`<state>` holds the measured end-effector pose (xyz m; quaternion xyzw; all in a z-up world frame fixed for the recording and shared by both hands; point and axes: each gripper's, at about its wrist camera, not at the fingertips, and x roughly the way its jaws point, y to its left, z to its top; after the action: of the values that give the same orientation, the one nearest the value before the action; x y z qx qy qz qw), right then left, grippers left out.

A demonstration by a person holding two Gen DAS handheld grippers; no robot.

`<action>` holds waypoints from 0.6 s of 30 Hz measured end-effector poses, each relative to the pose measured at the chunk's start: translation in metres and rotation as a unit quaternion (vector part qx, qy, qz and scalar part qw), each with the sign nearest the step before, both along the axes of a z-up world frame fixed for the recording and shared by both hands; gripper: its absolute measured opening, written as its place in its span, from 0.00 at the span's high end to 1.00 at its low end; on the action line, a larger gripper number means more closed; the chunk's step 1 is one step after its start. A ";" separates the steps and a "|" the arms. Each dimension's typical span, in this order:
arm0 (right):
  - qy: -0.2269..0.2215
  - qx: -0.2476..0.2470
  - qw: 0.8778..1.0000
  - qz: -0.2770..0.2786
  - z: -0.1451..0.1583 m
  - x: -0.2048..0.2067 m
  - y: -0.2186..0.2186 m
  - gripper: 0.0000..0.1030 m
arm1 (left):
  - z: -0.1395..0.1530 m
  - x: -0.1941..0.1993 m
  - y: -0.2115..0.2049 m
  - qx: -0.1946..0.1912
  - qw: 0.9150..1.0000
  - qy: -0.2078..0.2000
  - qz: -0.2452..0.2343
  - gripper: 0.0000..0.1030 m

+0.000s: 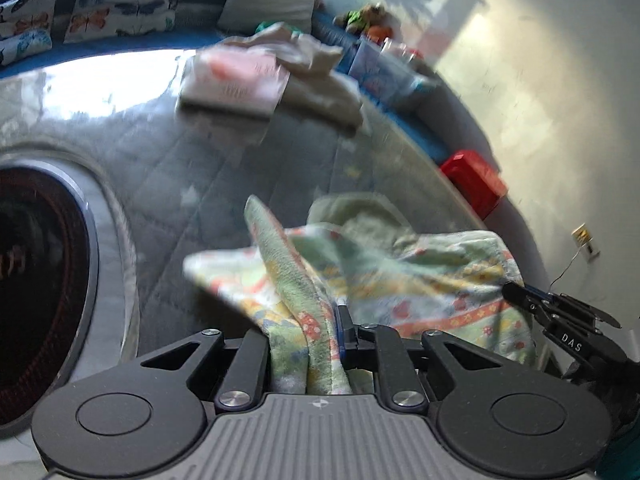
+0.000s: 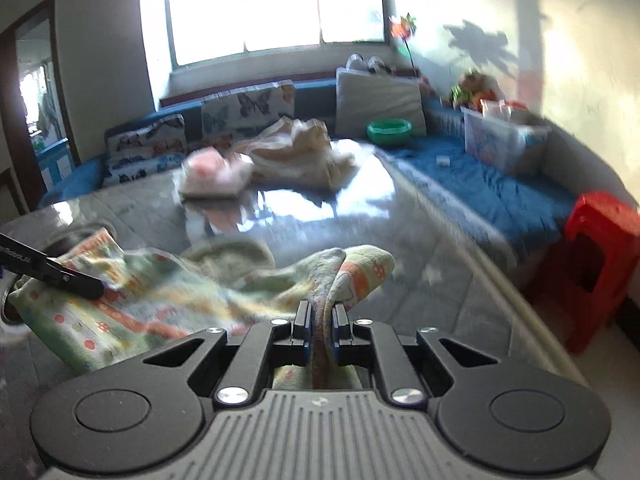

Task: Fold clothes
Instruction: 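Lower the folded shirt onto the bed and open both grippers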

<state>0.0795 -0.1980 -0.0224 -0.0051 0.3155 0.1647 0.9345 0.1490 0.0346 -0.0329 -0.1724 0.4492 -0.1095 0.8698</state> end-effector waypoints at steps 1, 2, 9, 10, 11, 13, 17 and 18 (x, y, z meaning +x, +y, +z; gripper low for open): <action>0.007 0.001 1.000 -0.004 -0.005 0.000 -0.002 0.91 | -0.003 0.000 0.001 0.002 1.000 0.004 0.002 0.84; 0.014 0.003 1.000 -0.008 -0.010 0.000 -0.005 0.91 | -0.006 -0.001 0.002 0.003 1.000 0.008 0.004 0.82; 0.040 -0.005 0.998 -0.040 -0.028 0.006 -0.019 0.68 | -0.016 -0.009 0.019 0.028 0.999 0.022 0.028 0.56; 0.039 -0.009 0.998 -0.045 -0.028 0.007 -0.020 0.68 | -0.016 -0.009 0.023 0.028 0.999 0.022 0.030 0.54; 0.033 -0.009 0.998 -0.049 -0.026 0.008 -0.021 0.67 | -0.015 -0.009 0.027 0.029 0.999 0.021 0.035 0.54; 0.022 -0.009 0.998 -0.055 -0.022 0.011 -0.023 0.67 | -0.010 -0.010 0.033 0.038 0.998 0.014 0.044 0.54; 0.006 0.009 0.999 -0.047 -0.016 0.020 -0.022 0.67 | 0.000 -0.008 0.038 0.042 0.997 -0.003 0.061 0.56; 0.007 0.016 0.999 -0.041 -0.016 0.024 -0.020 0.68 | 0.002 -0.007 0.038 0.041 0.997 -0.009 0.062 0.57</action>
<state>0.1030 -0.2185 -0.0381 0.0243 0.3196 0.1313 0.9381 0.1423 0.0727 -0.0304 -0.1634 0.4339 -0.0383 0.8852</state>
